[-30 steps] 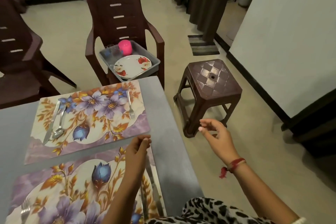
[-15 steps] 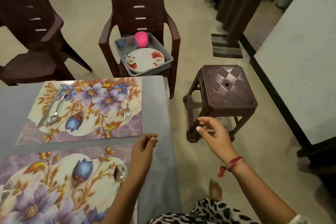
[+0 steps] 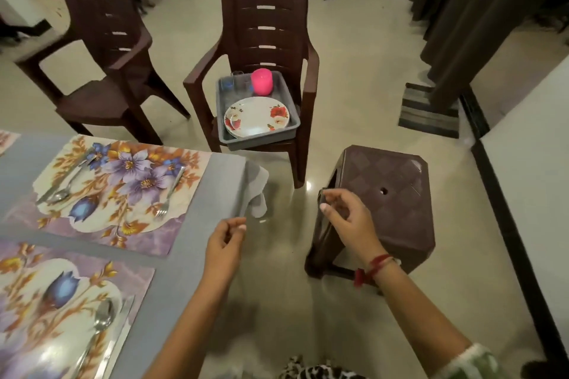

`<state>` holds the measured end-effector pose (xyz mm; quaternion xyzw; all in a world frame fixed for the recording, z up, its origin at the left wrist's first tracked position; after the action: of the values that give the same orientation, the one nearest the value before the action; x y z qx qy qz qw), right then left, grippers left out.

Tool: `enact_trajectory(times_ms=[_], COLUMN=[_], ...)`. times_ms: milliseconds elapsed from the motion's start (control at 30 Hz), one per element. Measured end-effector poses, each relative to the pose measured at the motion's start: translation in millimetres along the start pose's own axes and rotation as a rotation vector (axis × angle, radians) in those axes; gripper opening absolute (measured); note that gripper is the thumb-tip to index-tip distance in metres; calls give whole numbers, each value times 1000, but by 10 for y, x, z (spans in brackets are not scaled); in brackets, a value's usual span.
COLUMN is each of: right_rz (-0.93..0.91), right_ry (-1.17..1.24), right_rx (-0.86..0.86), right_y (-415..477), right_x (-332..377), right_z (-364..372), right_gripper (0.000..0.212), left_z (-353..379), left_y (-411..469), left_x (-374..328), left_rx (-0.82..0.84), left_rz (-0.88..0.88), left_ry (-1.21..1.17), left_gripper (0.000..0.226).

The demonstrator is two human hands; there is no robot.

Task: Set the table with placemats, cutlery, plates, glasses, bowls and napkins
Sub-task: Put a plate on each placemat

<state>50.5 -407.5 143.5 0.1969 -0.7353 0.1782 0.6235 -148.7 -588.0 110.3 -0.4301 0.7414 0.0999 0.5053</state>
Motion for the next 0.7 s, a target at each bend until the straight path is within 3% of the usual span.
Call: enact_trajectory(times_ms=[333,700], right_rz=[0,8], right_ry=[38,12], right_rx=[67,57], right_y=[1256,2786], right_x=[32,325], right_z=[377,928], right_gripper=[17,15], left_z=[-304,-527], left_y=[871,2380], left_x=[-274,-677], left_rx=[-160,-159], left_rz=[-13,-47], left_ry=[-77,-125], left_gripper=[15,14])
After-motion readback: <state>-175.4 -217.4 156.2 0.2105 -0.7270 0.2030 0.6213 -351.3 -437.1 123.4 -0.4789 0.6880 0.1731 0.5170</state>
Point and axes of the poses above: each hand's wrist, its own y-axis towards the middle knuckle, its own z-axis out of the palm, x = y × z, the point moved 10 cm from there along y, towards the middle knuckle, and after that the axes turned 14 degrees about y, right-handed, at the moved point
